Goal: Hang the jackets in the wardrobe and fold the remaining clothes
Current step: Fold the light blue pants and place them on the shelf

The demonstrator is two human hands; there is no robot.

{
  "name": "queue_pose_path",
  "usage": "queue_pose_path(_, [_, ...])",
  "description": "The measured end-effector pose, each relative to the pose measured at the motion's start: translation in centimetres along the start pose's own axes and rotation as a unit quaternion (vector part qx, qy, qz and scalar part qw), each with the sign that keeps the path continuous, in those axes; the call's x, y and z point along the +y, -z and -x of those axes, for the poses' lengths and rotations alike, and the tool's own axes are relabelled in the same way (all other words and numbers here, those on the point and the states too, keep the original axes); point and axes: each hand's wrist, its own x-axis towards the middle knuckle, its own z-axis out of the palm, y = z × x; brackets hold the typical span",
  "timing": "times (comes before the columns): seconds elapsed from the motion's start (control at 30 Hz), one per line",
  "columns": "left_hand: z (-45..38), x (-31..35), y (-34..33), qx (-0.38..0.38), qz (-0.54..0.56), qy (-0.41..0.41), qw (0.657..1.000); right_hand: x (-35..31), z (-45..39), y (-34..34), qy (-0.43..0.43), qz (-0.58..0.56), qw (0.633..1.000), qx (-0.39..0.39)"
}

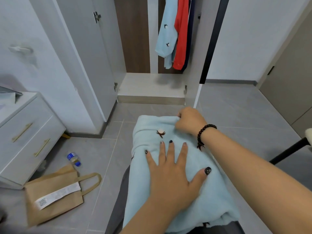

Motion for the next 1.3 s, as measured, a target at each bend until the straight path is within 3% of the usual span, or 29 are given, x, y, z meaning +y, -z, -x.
queue_pose_path(0.13, [1.0,-1.5,1.4,0.068,0.147,0.026,0.986,-5.6,-1.3,0.4,0.130,-0.036,0.990,-0.046])
queue_pose_path(0.23, [1.9,-4.2,2.6,0.146,0.215,0.101,0.960,-9.4,-2.7,-0.8,0.144,-0.011,0.983,-0.116])
queue_pose_path(0.3, [2.5,-5.8,3.0,0.115,0.259,0.181,0.942,-10.9,-3.6,-1.7,0.137,0.082,0.974,-0.161])
queue_pose_path(0.37, [2.9,-6.7,3.1,0.047,0.349,0.252,0.901,-11.7,-4.2,-2.5,0.147,0.195,0.949,-0.202])
queue_pose_path(0.43, [3.4,-7.0,2.9,0.020,0.399,0.274,0.875,-12.1,-4.8,-3.0,0.158,0.244,0.932,-0.217])
queue_pose_path(0.5, [3.8,-7.5,2.6,0.011,0.396,0.277,0.875,-12.7,-5.5,-3.1,0.176,0.225,0.938,-0.194])
queue_pose_path(0.63, [3.7,-8.7,2.8,-0.001,0.415,0.278,0.867,-12.6,-6.3,-3.0,0.198,0.155,0.966,-0.061])
queue_pose_path(0.77, [3.4,-9.4,2.9,-0.001,0.470,0.284,0.836,-9.2,-5.5,-5.5,0.172,0.101,0.980,-0.021])
queue_pose_path(0.97, [3.6,-9.9,2.6,0.028,0.454,0.298,0.839,-6.5,-0.1,-3.9,0.222,0.056,0.969,0.094])
queue_pose_path(1.07, [3.3,-11.3,3.6,0.039,0.436,0.324,0.839,-2.7,4.9,-2.6,0.171,0.068,0.979,0.084])
queue_pose_path(1.13, [3.1,-11.9,4.5,0.007,0.416,0.333,0.847,0.6,8.1,-2.6,0.116,0.046,0.991,0.045])
queue_pose_path(1.2, [2.6,-11.6,5.2,-0.038,0.366,0.317,0.874,3.2,10.1,-3.3,0.052,-0.038,0.998,-0.014])
queue_pose_path(1.3, [1.1,-9.8,5.9,-0.046,0.182,0.210,0.959,5.3,10.8,-4.8,0.016,-0.159,0.987,-0.024])
